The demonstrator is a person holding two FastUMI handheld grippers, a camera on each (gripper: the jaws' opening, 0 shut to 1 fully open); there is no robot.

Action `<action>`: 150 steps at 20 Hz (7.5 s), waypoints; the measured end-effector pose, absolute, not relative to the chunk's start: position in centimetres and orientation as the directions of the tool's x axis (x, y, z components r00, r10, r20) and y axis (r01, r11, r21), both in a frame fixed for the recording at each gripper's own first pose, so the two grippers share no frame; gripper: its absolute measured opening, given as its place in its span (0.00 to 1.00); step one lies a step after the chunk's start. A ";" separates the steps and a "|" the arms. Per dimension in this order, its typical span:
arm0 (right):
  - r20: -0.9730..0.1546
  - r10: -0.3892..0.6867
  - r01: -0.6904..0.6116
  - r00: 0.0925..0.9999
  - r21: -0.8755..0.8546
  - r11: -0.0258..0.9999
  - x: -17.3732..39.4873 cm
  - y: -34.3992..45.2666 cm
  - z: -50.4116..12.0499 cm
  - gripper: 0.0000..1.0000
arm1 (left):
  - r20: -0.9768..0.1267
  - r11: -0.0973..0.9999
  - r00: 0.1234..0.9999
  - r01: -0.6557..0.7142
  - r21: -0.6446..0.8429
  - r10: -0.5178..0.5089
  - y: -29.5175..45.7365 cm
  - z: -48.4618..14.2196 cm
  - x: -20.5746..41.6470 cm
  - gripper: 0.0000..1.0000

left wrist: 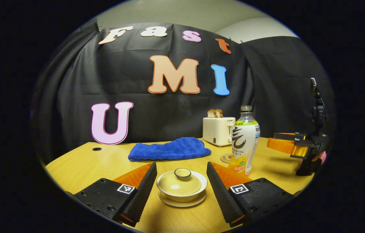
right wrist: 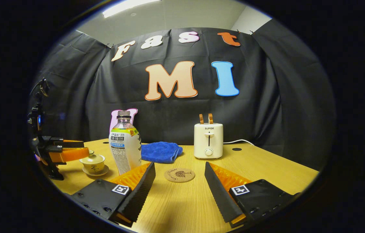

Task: Open the teacup lid with one hand, grasp the water bottle and pour water into the teacup with the other hand; after pouring, place the water bottle on the coaster and then close the teacup lid.

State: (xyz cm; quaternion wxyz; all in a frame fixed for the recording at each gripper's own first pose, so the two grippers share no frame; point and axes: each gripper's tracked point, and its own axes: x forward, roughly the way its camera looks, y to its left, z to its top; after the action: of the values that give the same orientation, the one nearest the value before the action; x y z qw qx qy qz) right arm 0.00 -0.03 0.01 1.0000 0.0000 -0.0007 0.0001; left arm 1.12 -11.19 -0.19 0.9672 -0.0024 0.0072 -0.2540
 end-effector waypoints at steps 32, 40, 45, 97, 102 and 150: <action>0.002 0.000 0.000 1.000 0.000 1.000 0.0 0.0 0.0 0.94 | -0.031 0.868 0.868 0.496 -0.011 -0.496 -12.3 -0.3 2.3 0.26; 0.002 0.005 -0.005 1.000 0.001 1.000 0.0 0.0 0.0 0.94 | 0.000 0.914 0.914 0.405 -0.007 -0.405 -9.9 0.1 2.3 0.26; -0.002 0.057 -0.057 0.998 0.003 0.998 0.0 1.2 -0.1 0.97 | 0.002 0.952 0.952 0.307 -0.003 -0.307 -6.6 0.1 2.0 0.26; -0.117 0.036 -0.089 0.993 -0.491 0.867 7.9 8.1 2.1 0.65 | -0.002 0.985 0.985 0.175 0.000 -0.175 -0.5 0.2 1.2 0.26; -0.028 -0.010 -0.013 1.000 -0.715 0.699 8.9 7.6 5.0 0.65 | -0.003 0.985 0.985 0.172 0.000 -0.172 -0.4 0.1 1.2 0.26; 0.315 0.250 0.384 0.916 -0.869 -0.311 5.9 14.5 -0.1 0.63 | -0.003 0.985 0.985 0.171 -0.002 -0.171 -0.3 0.1 1.3 0.26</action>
State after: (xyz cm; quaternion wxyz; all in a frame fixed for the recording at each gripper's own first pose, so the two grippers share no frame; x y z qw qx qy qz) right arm 5.91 14.53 -0.07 0.5531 -0.8074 -0.1964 -0.0603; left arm 1.29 -0.32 0.09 0.9963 -0.0009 0.0014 -0.0860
